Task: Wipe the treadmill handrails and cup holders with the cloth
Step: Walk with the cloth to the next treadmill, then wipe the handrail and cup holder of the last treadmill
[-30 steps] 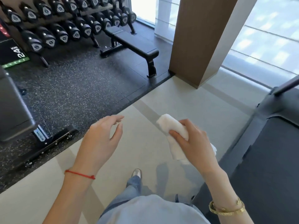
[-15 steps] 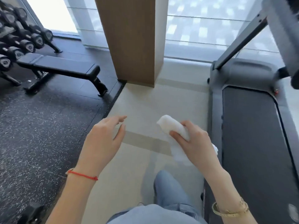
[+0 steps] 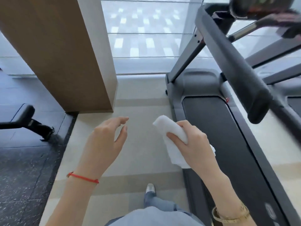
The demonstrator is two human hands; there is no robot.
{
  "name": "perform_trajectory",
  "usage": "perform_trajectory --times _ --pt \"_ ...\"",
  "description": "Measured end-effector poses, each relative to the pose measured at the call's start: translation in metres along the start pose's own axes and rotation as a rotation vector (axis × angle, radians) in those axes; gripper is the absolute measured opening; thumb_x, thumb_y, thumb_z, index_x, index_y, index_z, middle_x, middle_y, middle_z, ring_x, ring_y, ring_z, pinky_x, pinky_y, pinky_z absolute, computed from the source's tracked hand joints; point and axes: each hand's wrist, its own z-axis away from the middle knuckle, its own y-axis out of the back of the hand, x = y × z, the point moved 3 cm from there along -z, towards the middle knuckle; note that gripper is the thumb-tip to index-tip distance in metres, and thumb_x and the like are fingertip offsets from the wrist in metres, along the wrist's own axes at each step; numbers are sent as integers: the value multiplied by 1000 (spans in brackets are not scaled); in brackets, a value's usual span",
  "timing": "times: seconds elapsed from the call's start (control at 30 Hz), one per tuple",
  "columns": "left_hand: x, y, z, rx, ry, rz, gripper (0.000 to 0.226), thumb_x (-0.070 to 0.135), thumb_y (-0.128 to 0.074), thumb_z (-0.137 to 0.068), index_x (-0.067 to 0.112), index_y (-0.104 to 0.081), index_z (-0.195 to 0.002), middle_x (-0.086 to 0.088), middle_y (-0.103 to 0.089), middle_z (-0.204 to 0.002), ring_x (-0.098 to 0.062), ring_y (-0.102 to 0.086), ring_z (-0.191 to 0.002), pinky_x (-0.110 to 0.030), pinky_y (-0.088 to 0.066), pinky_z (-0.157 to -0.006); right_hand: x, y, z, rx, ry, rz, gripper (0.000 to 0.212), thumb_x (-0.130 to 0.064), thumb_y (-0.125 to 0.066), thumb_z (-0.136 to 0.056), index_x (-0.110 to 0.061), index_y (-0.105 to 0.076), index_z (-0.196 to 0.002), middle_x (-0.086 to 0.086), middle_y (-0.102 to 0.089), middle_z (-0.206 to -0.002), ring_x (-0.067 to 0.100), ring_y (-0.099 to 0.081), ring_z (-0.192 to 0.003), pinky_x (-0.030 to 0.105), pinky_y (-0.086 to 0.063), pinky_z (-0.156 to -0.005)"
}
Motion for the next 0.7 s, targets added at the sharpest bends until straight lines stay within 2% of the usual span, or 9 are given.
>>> perform_trajectory --times 0.1,0.27,0.37,0.47,0.53,0.7 --pt "22 -26 -72 -24 -84 58 27 20 -57 -95 19 -67 -120 5 -70 -112 -15 -66 -103 -38 -53 -92 13 19 -52 83 -23 21 27 -49 -58 -88 -25 -60 -100 -16 -56 -77 11 -53 -77 26 -42 -70" --pt "52 -64 -164 -96 -214 103 25 17 -59 -94 18 -68 -117 3 -71 -110 -14 -67 -103 -27 -48 -92 32 48 -112 204 -64 72 31 -51 -56 -88 -23 -60 -102 -11 -58 -81 12 -53 -78 25 -40 -72" --pt "72 -83 -209 -150 -288 130 26 20 -57 -95 20 -67 -119 8 -68 -111 -11 -64 -103 -21 -43 -88 44 69 -139 300 -103 119 28 -49 -57 -90 -24 -59 -103 -11 -58 -83 12 -53 -78 25 -41 -74" --pt "97 -105 -250 -191 -386 169 27 20 -56 -96 20 -66 -121 8 -67 -113 -14 -63 -106 -30 -49 -89 56 92 -162 420 -145 169 29 -51 -56 -91 -25 -58 -105 -11 -58 -85 12 -53 -79 28 -45 -74" --pt "115 -121 -276 -220 -457 202 27 18 -57 -96 18 -66 -121 5 -68 -115 -17 -62 -108 -35 -49 -93 62 106 -175 504 -174 204 31 -53 -55 -91 -26 -58 -106 -15 -56 -85 9 -51 -80 24 -42 -75" --pt "157 -164 -345 -307 -672 247 29 22 -56 -96 20 -65 -124 7 -65 -121 -13 -56 -115 -26 -44 -96 79 142 -201 729 -249 317 31 -51 -56 -93 -24 -58 -108 -15 -54 -87 11 -51 -83 25 -41 -77"
